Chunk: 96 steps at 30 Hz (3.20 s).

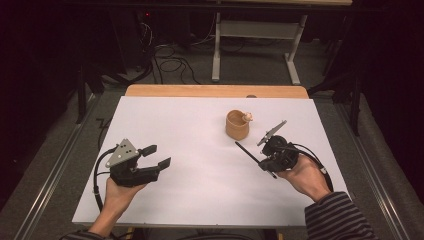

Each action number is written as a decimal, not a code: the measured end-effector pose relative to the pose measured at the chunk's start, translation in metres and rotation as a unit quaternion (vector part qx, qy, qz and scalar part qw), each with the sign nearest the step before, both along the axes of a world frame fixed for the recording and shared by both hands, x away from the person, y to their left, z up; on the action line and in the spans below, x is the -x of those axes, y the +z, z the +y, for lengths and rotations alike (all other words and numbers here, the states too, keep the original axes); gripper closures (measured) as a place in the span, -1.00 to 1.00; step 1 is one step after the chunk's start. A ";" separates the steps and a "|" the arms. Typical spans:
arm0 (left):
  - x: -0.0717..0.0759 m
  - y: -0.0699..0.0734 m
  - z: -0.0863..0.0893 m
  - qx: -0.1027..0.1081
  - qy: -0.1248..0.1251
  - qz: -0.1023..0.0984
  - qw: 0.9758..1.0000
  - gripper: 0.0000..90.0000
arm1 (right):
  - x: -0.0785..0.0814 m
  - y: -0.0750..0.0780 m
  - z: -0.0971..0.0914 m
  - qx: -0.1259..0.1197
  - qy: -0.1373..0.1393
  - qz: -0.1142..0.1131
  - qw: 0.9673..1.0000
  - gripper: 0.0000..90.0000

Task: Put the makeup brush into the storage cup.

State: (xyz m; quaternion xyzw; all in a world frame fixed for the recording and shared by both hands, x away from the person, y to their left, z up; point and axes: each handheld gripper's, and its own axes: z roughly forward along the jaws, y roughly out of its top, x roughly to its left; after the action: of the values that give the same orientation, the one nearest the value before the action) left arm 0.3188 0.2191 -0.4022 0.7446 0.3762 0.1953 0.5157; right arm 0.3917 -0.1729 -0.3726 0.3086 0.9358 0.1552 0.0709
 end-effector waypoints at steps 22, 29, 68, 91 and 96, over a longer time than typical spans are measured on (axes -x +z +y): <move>-0.010 0.012 -0.020 0.000 -0.032 0.004 0.999 -0.21 | 0.000 0.005 0.010 -0.001 0.020 -0.004 1.000 0.90; -0.012 0.015 -0.028 -0.003 -0.044 0.006 0.999 -0.21 | 0.000 0.007 0.014 -0.001 0.030 -0.005 1.000 0.90; -0.033 0.033 -0.077 -0.027 -0.092 0.003 0.995 -0.14 | 0.003 0.013 0.035 -0.009 0.063 -0.007 0.998 0.90; -0.037 0.034 -0.088 -0.037 -0.105 0.002 0.994 -0.13 | 0.006 0.023 0.051 -0.011 0.088 -0.009 0.996 0.90; -0.039 0.033 -0.090 -0.043 -0.108 0.002 0.993 -0.13 | 0.006 0.022 0.052 -0.009 0.092 -0.004 0.996 0.90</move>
State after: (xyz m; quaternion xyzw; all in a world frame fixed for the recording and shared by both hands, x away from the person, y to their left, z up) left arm 0.3579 0.1287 -0.3691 0.8027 0.2864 0.1529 0.5003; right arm 0.3854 -0.1212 -0.3503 0.2216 0.9583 0.1711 0.0575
